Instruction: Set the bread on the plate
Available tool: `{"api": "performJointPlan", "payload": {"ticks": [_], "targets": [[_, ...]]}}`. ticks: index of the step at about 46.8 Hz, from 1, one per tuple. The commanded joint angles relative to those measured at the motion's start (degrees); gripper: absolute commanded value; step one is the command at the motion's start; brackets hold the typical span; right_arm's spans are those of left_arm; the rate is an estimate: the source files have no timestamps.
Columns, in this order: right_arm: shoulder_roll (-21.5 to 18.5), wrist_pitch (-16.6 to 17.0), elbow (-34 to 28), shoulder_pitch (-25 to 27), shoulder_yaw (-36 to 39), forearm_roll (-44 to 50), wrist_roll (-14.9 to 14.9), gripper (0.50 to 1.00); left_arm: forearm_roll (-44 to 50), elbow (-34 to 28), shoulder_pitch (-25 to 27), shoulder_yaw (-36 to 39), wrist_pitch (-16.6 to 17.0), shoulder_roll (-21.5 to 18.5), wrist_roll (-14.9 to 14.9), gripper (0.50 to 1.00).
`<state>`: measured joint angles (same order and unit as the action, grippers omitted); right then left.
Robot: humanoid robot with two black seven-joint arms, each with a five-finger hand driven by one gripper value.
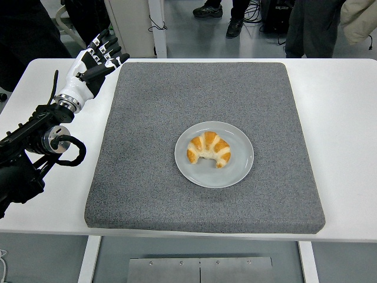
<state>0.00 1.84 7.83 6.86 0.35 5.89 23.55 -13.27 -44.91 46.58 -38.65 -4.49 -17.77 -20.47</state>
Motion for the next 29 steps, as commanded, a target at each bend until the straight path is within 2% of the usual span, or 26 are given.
{"api": "performJointPlan", "payload": {"ticks": [1,29], "targets": [[0.00,0.01,0.00,0.00,0.00,0.00,0.00,1.000,0.00,-0.01,-0.26,-0.02,0.00,0.01,0.07,0.945],[0.00,0.01,0.17,0.00,-0.09,0.00,0.00,1.000,0.00,-0.01,-0.35,-0.02,0.00,-0.07,-0.01,0.958]]}}
